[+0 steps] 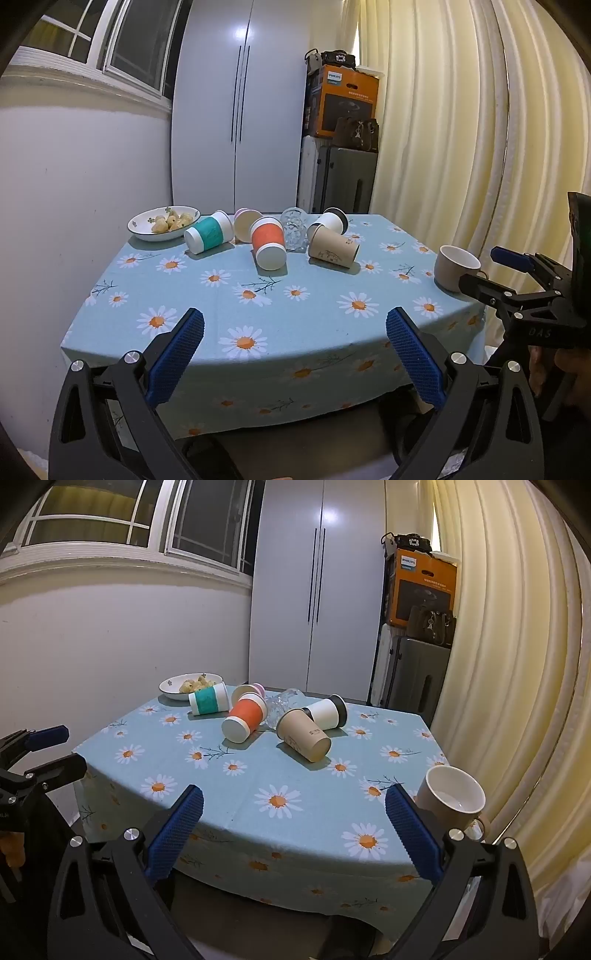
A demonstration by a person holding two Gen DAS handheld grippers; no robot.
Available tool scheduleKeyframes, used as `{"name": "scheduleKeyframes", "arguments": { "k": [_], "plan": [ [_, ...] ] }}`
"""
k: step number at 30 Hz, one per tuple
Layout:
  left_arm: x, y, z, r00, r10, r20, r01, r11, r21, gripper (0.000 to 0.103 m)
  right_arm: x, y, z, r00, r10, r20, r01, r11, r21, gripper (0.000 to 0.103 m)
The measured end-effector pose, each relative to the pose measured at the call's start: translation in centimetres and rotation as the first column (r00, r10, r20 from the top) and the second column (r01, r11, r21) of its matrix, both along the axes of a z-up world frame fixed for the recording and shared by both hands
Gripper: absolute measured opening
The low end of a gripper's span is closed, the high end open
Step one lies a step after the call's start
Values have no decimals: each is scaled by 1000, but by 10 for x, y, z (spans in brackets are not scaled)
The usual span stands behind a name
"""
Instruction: Flip cup upright
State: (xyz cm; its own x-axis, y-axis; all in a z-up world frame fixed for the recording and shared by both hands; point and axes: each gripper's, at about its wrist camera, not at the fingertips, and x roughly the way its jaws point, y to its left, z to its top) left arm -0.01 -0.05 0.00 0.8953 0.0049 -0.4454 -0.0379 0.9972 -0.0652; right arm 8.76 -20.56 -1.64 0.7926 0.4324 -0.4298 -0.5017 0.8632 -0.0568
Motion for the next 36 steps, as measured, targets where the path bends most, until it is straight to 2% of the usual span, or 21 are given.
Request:
{"name": "scheduleKeyframes", "arguments": {
  "k": [36],
  "plan": [
    [0, 0, 0, 1000, -1, 1, 1, 1000, -6, 96, 4, -2, -6, 1000, -13, -29, 13, 1000, -14, 98]
  ]
}}
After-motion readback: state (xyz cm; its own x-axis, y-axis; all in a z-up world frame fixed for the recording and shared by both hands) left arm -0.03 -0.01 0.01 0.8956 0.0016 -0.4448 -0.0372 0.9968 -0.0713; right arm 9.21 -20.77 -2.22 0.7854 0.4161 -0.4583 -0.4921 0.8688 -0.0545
